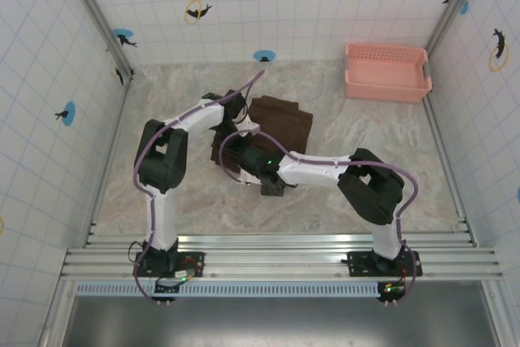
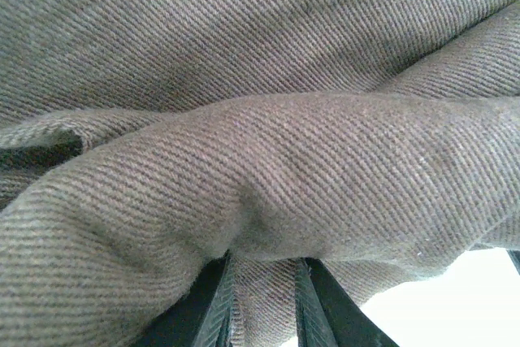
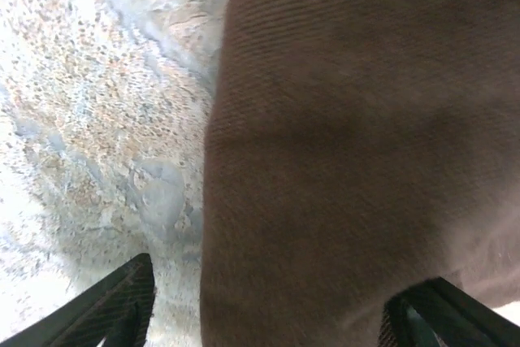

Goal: Roll up the long pants

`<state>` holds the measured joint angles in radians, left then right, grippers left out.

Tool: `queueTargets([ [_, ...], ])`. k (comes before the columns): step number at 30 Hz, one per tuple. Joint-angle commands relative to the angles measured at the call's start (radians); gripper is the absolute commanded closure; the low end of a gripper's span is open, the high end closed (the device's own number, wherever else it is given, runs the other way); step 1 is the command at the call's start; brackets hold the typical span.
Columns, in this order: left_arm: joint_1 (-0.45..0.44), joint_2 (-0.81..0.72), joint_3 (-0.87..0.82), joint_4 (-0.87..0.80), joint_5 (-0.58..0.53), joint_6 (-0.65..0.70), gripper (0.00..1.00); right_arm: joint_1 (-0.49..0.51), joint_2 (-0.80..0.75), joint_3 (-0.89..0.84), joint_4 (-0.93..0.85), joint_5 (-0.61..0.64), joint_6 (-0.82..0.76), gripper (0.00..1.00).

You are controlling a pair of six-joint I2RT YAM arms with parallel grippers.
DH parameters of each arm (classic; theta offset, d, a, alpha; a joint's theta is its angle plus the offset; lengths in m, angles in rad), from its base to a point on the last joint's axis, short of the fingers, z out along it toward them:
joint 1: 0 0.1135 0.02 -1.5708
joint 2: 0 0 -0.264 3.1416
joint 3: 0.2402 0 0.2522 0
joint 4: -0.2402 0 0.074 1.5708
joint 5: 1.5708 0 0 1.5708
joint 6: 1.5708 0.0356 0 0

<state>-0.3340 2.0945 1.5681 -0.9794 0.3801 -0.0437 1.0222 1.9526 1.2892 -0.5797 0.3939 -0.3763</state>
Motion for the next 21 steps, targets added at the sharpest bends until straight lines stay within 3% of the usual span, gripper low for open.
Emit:
queueTargets([
  [1,-0.003,0.070,-0.013,-0.015,-0.037,0.036,0.74,0.015,0.052,-0.015,0.060,0.051,-0.059,0.29],
  [3,0.001,0.068,-0.013,-0.024,-0.028,0.044,0.73,0.021,0.078,-0.011,0.045,0.051,-0.093,0.37],
  [7,0.005,0.050,-0.033,-0.046,-0.021,0.068,0.69,0.017,0.119,-0.016,0.053,0.049,-0.148,0.41],
  [9,0.012,0.032,-0.062,-0.043,-0.007,0.073,0.67,0.008,0.132,0.001,0.034,0.033,-0.157,0.50],
  [13,0.042,-0.032,-0.147,-0.027,0.045,0.053,0.60,-0.018,0.126,0.055,-0.064,-0.097,-0.155,0.75],
  [17,0.066,-0.139,-0.251,0.002,0.064,0.020,0.50,-0.032,0.087,0.092,-0.143,-0.217,-0.146,0.83],
  [21,0.075,-0.287,-0.290,-0.008,0.027,-0.016,0.44,-0.059,0.044,0.160,-0.257,-0.407,-0.124,0.85],
])
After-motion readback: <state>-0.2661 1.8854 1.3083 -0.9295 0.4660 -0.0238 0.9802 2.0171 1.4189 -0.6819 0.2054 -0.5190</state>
